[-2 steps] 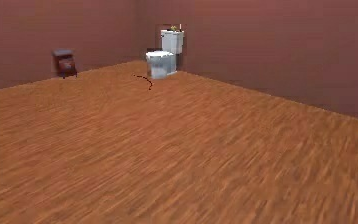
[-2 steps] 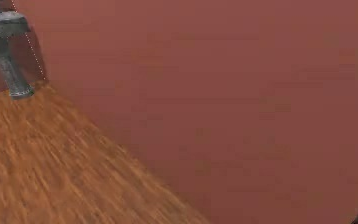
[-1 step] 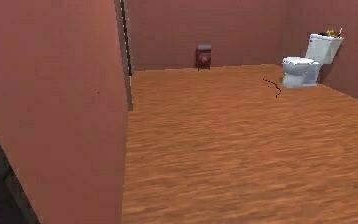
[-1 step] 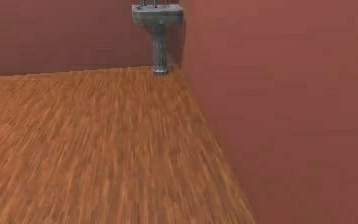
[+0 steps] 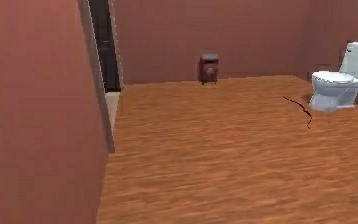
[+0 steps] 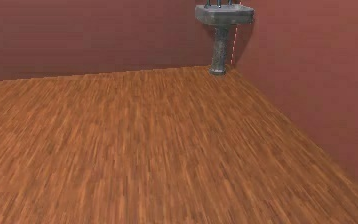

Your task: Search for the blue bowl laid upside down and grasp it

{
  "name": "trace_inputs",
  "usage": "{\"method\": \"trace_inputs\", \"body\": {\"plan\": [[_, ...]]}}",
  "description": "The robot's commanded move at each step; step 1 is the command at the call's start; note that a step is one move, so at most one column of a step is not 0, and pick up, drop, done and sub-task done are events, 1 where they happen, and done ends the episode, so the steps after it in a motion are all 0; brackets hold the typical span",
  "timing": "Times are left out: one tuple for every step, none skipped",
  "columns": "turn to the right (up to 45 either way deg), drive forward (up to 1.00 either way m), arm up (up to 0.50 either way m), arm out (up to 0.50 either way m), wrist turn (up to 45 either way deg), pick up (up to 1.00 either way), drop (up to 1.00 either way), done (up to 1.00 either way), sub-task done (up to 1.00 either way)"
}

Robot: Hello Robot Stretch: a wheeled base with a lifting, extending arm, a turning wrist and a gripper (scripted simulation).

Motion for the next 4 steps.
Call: {"method": "trace_inputs", "body": {"plan": [[-3.0, 0.00, 0.00, 0.00, 0.0, 0.00, 0.00, 0.00, 0.00], [0.0, 1.00, 0.00, 0.00, 0.0, 0.00, 0.00, 0.00, 0.00], [0.0, 1.00, 0.00, 0.00, 0.0, 0.00, 0.00, 0.00, 0.00], [0.0, 0.25, 0.00, 0.00, 0.0, 0.00, 0.00, 0.00, 0.00]]}}
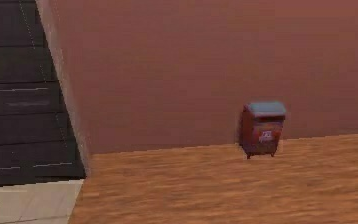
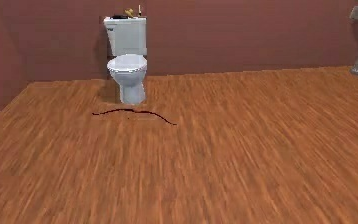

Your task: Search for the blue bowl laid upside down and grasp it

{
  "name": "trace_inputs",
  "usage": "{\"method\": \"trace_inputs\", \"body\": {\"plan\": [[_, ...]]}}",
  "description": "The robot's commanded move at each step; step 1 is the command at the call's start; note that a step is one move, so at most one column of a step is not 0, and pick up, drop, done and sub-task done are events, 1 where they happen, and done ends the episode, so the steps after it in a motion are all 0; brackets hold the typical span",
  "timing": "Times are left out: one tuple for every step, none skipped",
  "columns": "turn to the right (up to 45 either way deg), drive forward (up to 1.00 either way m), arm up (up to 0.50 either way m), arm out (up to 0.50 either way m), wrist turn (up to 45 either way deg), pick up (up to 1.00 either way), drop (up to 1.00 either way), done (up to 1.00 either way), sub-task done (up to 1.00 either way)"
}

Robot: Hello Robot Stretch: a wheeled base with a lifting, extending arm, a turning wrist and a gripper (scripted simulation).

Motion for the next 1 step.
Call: {"method": "trace_inputs", "body": {"plan": [[-45.0, 0.00, 0.00, 0.00, 0.0, 0.00, 0.00, 0.00, 0.00]]}}
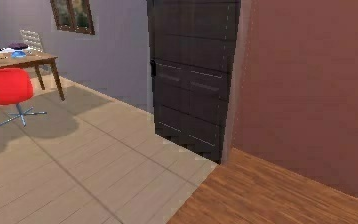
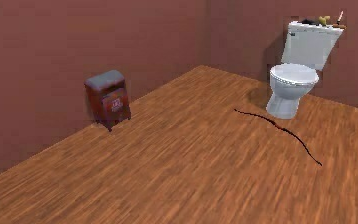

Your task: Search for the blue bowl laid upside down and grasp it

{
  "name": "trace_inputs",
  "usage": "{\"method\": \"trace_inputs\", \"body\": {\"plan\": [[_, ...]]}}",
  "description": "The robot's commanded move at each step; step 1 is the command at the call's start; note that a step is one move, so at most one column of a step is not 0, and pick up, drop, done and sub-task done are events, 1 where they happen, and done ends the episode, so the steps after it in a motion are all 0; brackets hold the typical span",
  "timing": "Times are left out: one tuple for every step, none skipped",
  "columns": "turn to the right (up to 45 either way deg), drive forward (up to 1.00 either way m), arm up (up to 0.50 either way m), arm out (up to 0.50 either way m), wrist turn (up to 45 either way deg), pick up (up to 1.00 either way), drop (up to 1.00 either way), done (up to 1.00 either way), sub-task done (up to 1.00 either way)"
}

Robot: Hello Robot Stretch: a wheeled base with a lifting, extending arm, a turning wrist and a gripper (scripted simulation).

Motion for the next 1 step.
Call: {"method": "trace_inputs", "body": {"plan": [[-6.0, 0.00, 0.00, 0.00, 0.0, 0.00, 0.00, 0.00, 0.00]]}}
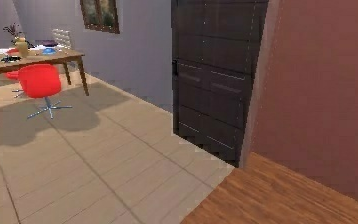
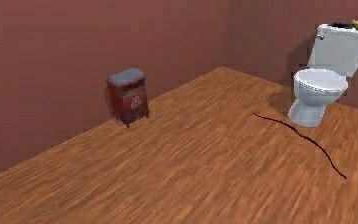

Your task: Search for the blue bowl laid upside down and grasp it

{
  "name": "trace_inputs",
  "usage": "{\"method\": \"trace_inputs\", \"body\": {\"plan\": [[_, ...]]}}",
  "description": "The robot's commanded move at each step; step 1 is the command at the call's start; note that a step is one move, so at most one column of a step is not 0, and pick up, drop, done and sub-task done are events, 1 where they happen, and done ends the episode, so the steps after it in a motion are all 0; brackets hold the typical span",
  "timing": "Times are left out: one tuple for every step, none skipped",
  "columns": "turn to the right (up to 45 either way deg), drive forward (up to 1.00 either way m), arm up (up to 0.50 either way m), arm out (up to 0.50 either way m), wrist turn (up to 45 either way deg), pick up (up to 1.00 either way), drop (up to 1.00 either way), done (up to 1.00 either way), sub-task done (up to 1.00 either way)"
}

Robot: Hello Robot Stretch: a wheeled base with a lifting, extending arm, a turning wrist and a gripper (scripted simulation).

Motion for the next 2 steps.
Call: {"method": "trace_inputs", "body": {"plan": [[0.0, 0.45, 0.00, 0.00, 0.0, 0.00, 0.00, 0.00, 0.00], [-21.0, 0.00, 0.00, 0.00, 0.0, 0.00, 0.00, 0.00, 0.00]]}}
